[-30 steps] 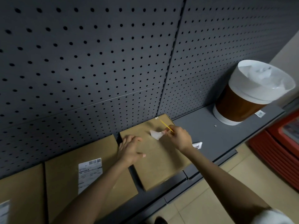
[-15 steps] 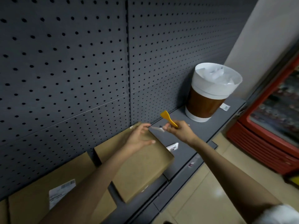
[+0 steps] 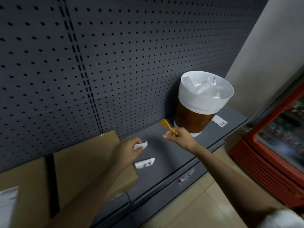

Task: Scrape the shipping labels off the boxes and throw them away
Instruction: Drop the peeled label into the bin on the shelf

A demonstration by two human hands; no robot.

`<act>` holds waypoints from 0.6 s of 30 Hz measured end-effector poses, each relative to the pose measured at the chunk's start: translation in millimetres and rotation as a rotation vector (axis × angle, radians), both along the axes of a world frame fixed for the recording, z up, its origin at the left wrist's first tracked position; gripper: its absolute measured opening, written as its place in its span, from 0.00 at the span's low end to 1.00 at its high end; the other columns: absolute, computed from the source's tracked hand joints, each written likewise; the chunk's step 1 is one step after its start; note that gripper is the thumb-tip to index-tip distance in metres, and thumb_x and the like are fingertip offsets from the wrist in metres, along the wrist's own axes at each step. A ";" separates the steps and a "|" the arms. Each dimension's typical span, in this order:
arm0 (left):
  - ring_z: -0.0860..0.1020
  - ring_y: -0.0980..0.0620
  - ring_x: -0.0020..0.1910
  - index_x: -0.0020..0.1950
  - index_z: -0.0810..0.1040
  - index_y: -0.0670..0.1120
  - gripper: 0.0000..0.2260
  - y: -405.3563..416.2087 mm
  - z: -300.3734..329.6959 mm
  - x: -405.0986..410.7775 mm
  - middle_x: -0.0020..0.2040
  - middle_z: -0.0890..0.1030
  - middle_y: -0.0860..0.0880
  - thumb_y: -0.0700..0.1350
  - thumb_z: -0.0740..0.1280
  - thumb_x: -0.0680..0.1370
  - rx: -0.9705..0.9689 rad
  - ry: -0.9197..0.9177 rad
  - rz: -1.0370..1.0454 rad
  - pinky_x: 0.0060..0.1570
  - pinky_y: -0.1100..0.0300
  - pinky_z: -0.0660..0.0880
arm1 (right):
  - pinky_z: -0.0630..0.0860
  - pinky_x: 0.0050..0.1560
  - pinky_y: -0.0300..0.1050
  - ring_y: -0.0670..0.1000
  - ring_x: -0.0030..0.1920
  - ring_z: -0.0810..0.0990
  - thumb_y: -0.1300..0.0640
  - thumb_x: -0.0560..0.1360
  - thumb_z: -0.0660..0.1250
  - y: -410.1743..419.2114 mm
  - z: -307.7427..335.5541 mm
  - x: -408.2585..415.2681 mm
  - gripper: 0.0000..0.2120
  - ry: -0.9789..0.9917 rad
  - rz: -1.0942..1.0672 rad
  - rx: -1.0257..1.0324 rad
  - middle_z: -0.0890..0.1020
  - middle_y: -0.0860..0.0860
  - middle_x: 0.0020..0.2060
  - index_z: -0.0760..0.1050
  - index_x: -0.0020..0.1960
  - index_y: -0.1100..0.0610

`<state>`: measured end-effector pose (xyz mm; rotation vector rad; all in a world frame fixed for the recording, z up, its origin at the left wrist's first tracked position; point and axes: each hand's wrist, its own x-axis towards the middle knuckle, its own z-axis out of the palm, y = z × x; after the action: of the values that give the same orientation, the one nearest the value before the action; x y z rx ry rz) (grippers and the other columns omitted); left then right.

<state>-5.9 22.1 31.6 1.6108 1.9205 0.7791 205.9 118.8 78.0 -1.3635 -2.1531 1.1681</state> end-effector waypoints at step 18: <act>0.78 0.44 0.58 0.55 0.78 0.44 0.22 44.8 -84.1 67.6 0.59 0.79 0.44 0.61 0.61 0.75 -0.486 0.540 0.090 0.54 0.54 0.75 | 0.70 0.43 0.37 0.39 0.34 0.73 0.53 0.73 0.71 26.2 -74.0 40.9 0.08 -0.077 0.214 -0.193 0.77 0.45 0.33 0.75 0.37 0.45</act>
<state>61.8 66.8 -52.6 1.5198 2.3236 -0.1287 246.8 145.0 4.0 -1.2968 -2.3391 1.4595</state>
